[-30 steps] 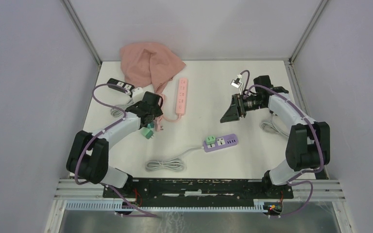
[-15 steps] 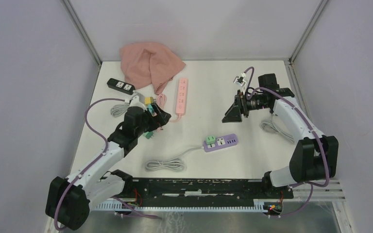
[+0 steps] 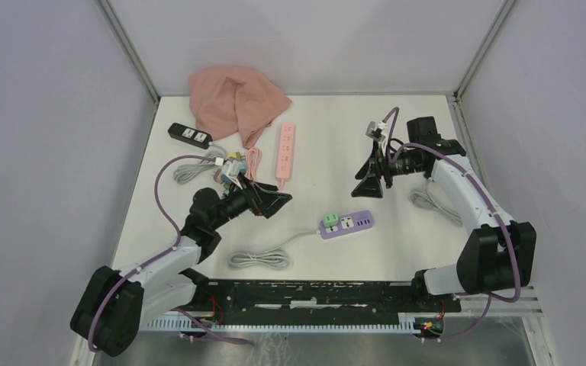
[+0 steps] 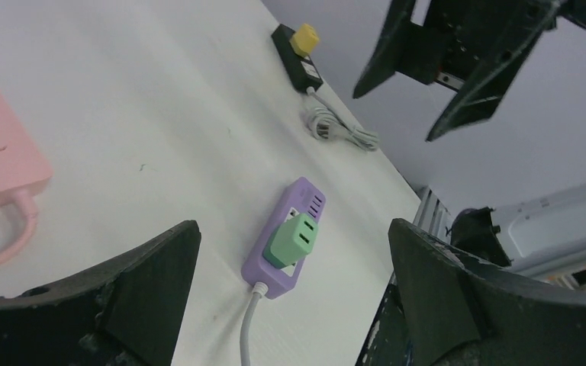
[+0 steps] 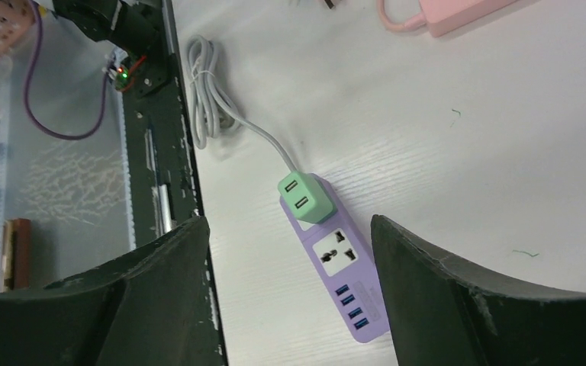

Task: Pull the plug off the socket
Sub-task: Place the plug at the center of the board, then remove the plug from the socket.

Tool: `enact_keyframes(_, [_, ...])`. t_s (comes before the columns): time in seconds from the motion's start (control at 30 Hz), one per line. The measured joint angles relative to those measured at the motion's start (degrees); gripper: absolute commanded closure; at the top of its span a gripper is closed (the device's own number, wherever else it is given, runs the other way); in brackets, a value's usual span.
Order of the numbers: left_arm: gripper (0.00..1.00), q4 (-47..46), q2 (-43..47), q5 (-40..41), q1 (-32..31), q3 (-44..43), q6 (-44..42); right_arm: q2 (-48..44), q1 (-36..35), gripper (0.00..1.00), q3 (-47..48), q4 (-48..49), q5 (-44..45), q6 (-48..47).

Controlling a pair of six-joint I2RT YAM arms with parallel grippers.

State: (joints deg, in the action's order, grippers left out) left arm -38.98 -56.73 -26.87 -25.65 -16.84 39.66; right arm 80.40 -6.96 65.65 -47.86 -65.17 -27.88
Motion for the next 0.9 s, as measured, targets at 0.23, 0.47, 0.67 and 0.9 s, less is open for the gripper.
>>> enact_keyframes(0.23, [0.01, -10.86, -4.02, 6.71, -13.11, 1.68, -17.46, -0.17, -6.12, 0.1, 1.07, -1.49, 5.68, -15.3])
enact_keyframes(0.47, [0.01, -10.84, -11.72, 12.92, -18.03, 0.57, -34.56, -0.92, -11.15, 0.0, 0.31, -0.22, 8.72, -26.23])
enact_keyframes(0.67, [0.01, -12.92, -14.05, 13.09, -18.03, 1.27, -42.58, 1.55, -11.13, 0.0, -2.64, 0.33, 8.96, -34.1])
enact_keyframes(0.9, [0.02, -22.43, -21.51, 7.61, -18.03, 3.89, -45.4, 3.06, -11.17, 0.01, -6.84, -0.2, 9.11, -44.63])
